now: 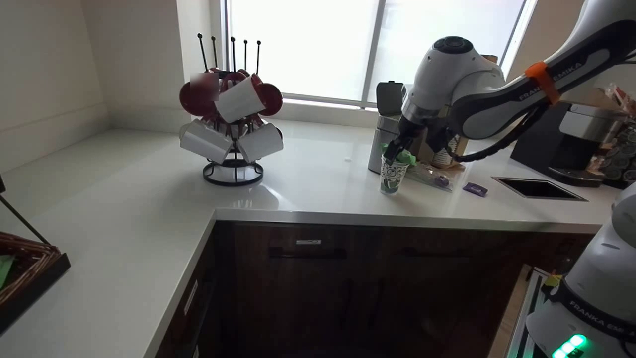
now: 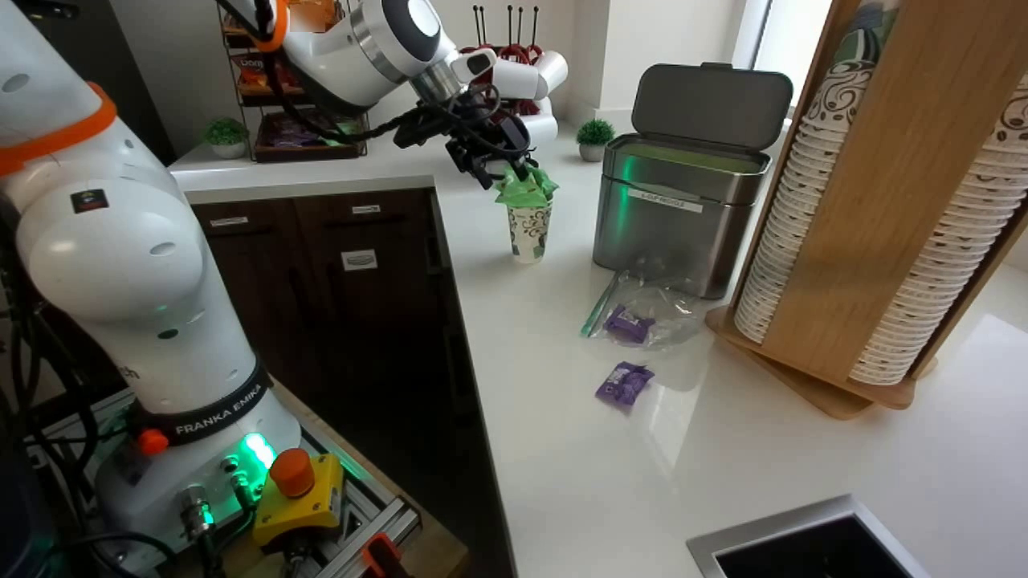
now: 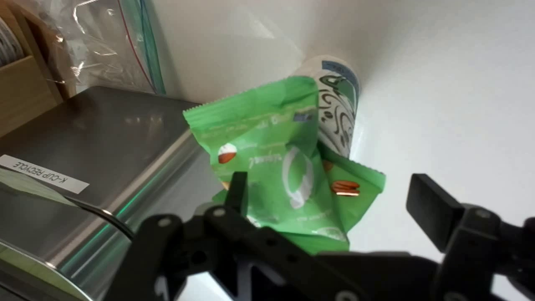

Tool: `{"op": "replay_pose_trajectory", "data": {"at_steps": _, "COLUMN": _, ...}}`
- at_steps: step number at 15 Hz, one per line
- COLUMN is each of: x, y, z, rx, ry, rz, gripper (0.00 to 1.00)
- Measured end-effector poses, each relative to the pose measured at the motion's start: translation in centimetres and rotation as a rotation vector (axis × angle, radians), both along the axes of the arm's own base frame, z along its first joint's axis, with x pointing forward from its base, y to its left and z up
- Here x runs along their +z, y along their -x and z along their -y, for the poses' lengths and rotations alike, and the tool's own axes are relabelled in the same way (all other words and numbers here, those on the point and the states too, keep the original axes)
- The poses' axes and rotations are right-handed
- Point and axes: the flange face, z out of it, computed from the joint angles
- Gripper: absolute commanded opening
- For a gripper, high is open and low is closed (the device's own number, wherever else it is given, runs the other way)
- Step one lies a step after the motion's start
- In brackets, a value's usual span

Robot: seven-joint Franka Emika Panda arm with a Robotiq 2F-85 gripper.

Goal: Remove the green packets from the paper cup and put it in the silver bin

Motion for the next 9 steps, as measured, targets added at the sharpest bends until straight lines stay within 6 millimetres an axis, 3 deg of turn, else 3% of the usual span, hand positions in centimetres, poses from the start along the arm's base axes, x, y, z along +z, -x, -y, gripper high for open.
{"op": "replay_pose_trajectory", "data": {"at_steps": 7, "x": 0.08, "y": -0.04, "z": 0.3, "rx": 0.006, "ry": 0.02, "rz": 0.007, "gripper": 0.12}}
{"op": "replay_pose_trajectory", "data": {"at_steps": 9, "x": 0.21, "y": -0.06, "z": 0.43, "rx": 0.008, "ry": 0.024, "rz": 0.01, "gripper": 0.06}}
